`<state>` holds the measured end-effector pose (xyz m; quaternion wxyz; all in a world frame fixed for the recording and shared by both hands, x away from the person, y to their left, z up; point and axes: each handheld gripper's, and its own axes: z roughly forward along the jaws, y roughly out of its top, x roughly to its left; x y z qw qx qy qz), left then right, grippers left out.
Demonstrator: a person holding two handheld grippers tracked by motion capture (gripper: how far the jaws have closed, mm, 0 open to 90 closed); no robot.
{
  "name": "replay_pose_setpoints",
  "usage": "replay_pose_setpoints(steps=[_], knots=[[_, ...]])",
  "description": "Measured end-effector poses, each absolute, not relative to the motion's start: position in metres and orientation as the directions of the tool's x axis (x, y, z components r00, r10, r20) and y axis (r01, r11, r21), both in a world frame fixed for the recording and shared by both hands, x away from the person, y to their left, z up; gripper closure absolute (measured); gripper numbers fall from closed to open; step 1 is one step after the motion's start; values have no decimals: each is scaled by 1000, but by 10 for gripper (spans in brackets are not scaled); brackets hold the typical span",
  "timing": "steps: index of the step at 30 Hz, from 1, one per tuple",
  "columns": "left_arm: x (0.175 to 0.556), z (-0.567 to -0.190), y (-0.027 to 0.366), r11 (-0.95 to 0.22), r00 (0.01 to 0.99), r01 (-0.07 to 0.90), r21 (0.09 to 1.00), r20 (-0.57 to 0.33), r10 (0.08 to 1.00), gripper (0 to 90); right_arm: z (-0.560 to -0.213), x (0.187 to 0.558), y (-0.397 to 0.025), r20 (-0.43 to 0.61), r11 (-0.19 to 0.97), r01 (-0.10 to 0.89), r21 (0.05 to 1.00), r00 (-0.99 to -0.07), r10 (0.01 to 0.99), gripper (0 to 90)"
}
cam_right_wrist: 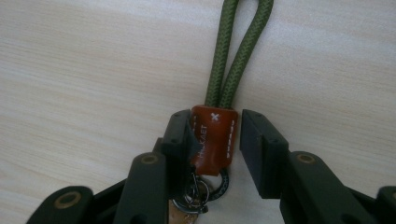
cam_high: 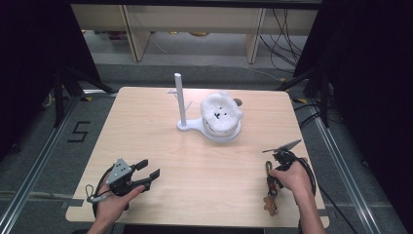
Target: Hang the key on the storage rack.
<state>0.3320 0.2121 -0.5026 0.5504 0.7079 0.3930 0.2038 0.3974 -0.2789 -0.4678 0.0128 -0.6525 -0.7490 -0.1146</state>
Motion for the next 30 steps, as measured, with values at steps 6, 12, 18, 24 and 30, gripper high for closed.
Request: replay_pose_setpoints(steps=[6, 12, 18, 24, 30], knots=[[333, -504, 211, -79, 616, 326, 942, -148, 774, 363, -473, 402, -278, 157, 162, 977, 137, -183, 970, 677], [332, -503, 213, -85, 609, 332, 939, -145, 780, 363, -473, 402, -272, 156, 173, 977, 126, -192, 969, 758], [332, -502, 212, -75, 609, 333, 940, -154, 778, 364, -467, 397, -265, 160, 208, 966, 155, -232, 959, 792], [333, -501, 207, -46, 623, 332, 942, -182, 760, 353, -455, 387, -249, 214, 220, 925, 310, -294, 932, 793], [333, -499, 205, -55, 622, 341, 938, -182, 762, 352, -443, 377, -236, 234, 259, 826, 500, -417, 878, 793]])
